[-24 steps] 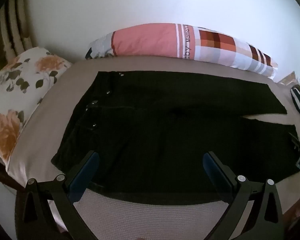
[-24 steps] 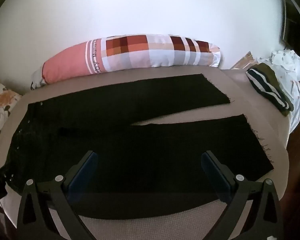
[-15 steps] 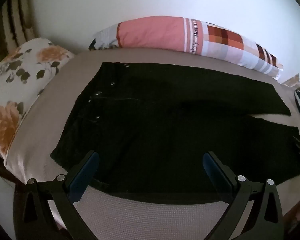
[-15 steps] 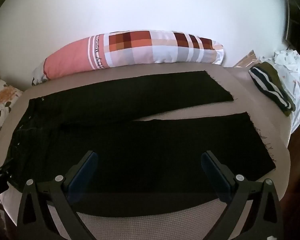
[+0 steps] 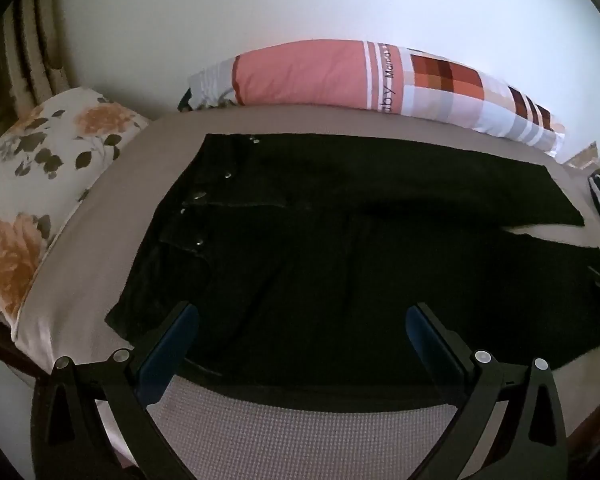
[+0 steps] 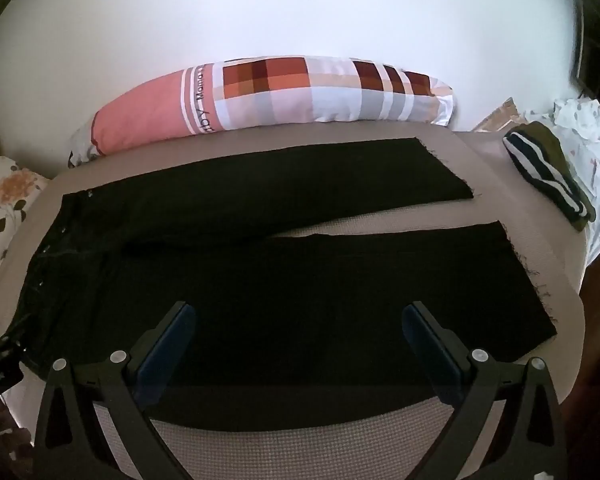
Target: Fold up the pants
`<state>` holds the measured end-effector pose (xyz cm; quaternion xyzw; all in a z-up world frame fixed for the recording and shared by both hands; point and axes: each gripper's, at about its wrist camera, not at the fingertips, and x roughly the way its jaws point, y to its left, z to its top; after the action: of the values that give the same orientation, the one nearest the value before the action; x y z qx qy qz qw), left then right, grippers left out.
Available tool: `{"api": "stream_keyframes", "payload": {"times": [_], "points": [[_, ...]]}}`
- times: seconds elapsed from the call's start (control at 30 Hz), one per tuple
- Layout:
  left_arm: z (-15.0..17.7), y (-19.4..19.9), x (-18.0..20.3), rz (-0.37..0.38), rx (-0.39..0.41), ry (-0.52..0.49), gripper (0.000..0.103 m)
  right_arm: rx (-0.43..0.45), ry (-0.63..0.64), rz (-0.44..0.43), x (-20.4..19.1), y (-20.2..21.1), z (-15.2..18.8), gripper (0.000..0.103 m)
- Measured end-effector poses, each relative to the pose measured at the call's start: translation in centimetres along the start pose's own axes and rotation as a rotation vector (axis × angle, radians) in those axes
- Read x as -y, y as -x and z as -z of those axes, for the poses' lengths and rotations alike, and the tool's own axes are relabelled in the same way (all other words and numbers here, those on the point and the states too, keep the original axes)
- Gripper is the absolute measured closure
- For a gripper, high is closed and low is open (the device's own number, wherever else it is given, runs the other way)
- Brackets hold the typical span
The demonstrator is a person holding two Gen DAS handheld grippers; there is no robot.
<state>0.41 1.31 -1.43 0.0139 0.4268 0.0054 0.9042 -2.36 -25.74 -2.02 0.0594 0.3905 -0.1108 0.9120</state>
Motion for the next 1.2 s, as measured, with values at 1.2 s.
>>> {"api": "stream_keyframes", "payload": {"times": [1.2], "points": [[0.23,-0.21,-0.29,-0.03,-0.037,-0.009,0.0,0.015,0.016,0.012,0.22,0.45,-0.13,0.0]]}}
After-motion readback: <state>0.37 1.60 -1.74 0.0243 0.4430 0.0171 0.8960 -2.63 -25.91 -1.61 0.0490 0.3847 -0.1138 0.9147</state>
